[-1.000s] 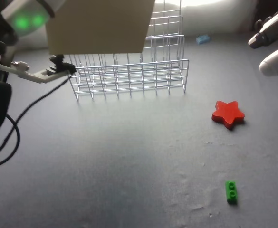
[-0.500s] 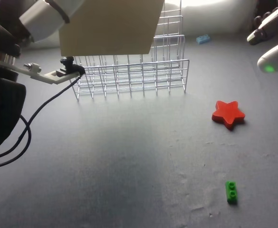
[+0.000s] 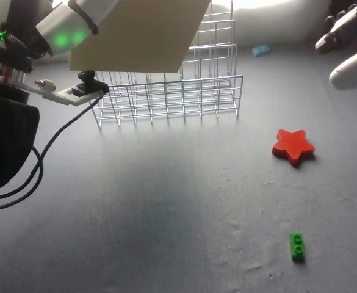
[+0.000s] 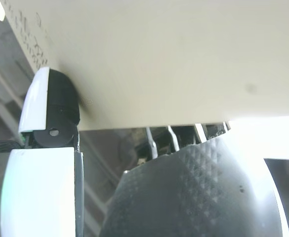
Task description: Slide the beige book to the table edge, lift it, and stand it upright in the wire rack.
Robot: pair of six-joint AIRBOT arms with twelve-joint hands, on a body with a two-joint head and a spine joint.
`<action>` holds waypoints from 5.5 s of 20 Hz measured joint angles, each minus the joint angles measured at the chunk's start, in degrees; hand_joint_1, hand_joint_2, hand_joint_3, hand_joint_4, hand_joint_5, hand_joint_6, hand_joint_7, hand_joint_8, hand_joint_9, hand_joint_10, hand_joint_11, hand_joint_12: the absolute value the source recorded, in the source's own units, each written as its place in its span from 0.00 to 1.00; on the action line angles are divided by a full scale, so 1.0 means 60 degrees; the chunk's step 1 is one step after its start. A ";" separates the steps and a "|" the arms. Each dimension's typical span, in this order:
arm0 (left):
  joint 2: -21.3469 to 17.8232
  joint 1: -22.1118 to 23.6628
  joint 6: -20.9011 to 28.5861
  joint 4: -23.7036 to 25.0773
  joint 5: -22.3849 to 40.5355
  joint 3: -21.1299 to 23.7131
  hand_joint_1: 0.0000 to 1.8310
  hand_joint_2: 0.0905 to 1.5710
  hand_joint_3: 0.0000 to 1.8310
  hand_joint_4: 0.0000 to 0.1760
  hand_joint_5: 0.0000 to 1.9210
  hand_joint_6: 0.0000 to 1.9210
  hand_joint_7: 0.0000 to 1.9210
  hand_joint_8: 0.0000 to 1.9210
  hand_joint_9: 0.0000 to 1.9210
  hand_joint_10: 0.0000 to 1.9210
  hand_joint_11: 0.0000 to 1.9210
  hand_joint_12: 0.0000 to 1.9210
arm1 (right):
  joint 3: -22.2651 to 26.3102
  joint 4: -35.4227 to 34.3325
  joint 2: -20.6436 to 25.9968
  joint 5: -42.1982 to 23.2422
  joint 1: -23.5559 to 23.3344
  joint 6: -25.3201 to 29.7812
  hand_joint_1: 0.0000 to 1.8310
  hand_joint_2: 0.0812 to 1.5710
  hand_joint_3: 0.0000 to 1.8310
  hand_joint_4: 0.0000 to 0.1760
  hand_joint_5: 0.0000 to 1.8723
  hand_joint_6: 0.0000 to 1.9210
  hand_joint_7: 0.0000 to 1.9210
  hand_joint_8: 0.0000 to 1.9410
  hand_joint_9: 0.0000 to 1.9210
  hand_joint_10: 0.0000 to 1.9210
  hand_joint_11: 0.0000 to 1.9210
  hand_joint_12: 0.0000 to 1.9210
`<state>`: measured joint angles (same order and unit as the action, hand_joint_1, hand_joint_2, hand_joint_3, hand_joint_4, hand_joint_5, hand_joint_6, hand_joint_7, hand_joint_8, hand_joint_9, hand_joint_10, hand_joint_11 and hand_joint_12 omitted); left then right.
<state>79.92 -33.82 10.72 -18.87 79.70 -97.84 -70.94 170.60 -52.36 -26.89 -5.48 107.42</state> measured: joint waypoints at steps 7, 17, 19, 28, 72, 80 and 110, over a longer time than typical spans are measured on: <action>0.0233 -0.0004 -0.0029 -0.0106 0.0113 0.0000 0.73 0.76 0.00 0.00 0.38 0.63 0.39 0.73 0.40 0.78 0.34 0.78 | 0.0000 0.0000 -0.0018 -0.0004 0.0000 -0.0051 0.10 0.70 0.00 0.00 0.22 0.00 0.24 0.00 0.23 0.00 0.00 0.53; 0.0790 0.0004 0.0860 -0.0117 0.0248 -0.0102 0.72 0.77 0.00 0.00 0.37 0.65 0.38 0.73 0.40 0.79 0.35 0.78 | 0.0033 0.0000 -0.0018 -0.0011 -0.0022 0.0025 0.11 0.69 0.00 0.00 0.22 0.00 0.24 0.00 0.24 0.00 0.01 0.54; 0.0816 0.0004 0.0892 -0.0102 0.0357 -0.0102 0.73 0.76 0.00 0.00 0.40 0.62 0.38 0.74 0.40 0.79 0.35 0.78 | 0.0051 0.0000 -0.0015 -0.0007 -0.0022 0.0022 0.10 0.69 0.00 0.00 0.22 0.00 0.23 0.00 0.23 0.00 0.01 0.53; 0.0820 0.0022 0.0612 -0.0015 -0.0270 -0.0299 0.73 0.76 0.00 0.00 0.37 0.65 0.39 0.71 0.41 0.78 0.35 0.77 | 0.0138 0.0000 -0.0007 -0.0011 -0.0022 0.0018 0.10 0.70 0.00 0.00 0.20 0.00 0.22 0.00 0.22 0.00 0.00 0.53; 0.1770 0.0568 0.0750 -0.3231 -0.1388 -0.1137 0.73 0.76 0.00 0.00 0.38 0.63 0.41 0.70 0.42 0.77 0.36 0.77 | 0.0211 0.0000 -0.0091 0.0066 0.0153 -0.0095 0.09 0.70 0.00 0.00 0.21 0.00 0.22 0.00 0.22 0.00 0.00 0.55; 0.1807 0.0590 0.0616 -0.3333 -0.0750 -0.1111 0.73 0.77 0.00 0.00 0.37 0.65 0.39 0.73 0.41 0.78 0.37 0.77 | 0.0219 0.0000 -0.0087 0.0058 0.0153 -0.0098 0.10 0.70 0.00 0.00 0.21 0.00 0.23 0.00 0.23 0.00 0.01 0.55; 0.2044 0.0120 -0.0532 -0.2277 0.0222 -0.0816 0.73 0.76 0.00 0.00 0.39 0.62 0.40 0.70 0.42 0.77 0.39 0.75 | 0.0219 0.0000 -0.0087 -0.0157 0.0182 -0.0109 0.08 0.71 0.00 0.00 0.22 0.00 0.24 0.00 0.23 0.00 0.00 0.53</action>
<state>92.18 -33.10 7.53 -32.53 81.03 -102.74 -69.63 170.60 -52.88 -27.83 -4.38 106.76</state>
